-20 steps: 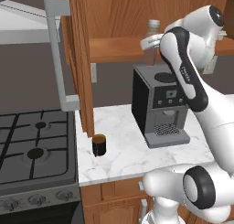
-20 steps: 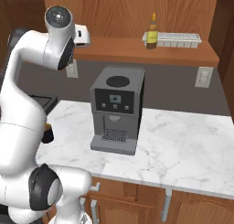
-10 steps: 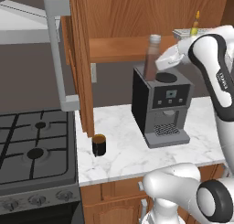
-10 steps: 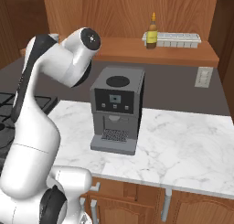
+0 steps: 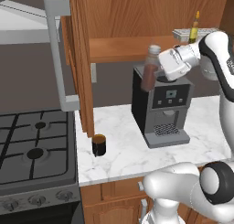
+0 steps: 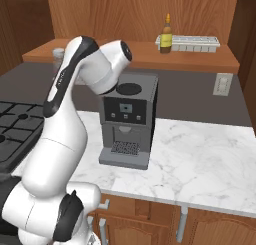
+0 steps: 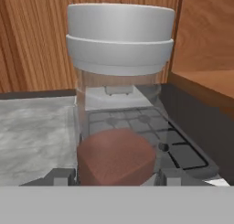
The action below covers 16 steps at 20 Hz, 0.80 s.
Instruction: Pick the cinnamon and honey bottle from the cabinet and place them next to the mug.
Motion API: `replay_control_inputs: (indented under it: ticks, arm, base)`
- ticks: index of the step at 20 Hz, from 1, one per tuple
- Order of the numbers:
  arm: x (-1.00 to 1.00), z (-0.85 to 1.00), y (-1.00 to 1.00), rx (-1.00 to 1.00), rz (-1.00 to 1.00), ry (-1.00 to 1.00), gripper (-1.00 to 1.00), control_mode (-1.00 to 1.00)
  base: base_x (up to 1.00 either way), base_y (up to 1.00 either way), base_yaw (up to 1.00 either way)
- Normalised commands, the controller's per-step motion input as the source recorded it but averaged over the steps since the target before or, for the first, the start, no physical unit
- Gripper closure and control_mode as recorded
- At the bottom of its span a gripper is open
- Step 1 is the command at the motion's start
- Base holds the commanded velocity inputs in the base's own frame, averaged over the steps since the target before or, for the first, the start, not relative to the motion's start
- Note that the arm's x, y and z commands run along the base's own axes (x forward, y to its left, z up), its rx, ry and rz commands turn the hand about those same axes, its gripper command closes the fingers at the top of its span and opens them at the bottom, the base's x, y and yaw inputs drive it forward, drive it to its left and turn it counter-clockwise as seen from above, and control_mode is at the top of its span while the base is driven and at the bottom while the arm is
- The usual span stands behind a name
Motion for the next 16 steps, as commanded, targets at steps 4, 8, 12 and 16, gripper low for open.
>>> replay_control_inputs:
  ticks: [4, 8, 12, 16]
  arm:
    - [0.00, -0.39, 0.00, 0.00, 0.07, 0.00, 1.00, -1.00]
    - [-0.03, -0.45, 0.00, 0.00, 0.00, 0.00, 1.00, -1.00]
    - [-0.03, -0.50, 0.00, 0.00, 0.00, 0.00, 1.00, -1.00]
    - [-0.08, -0.51, 0.00, 0.00, 0.00, 0.00, 1.00, -1.00]
  base:
    - [0.00, 0.00, 0.00]
    - [0.00, 0.00, 0.00]
    - [0.00, 0.00, 0.00]
    - [0.00, 0.00, 0.00]
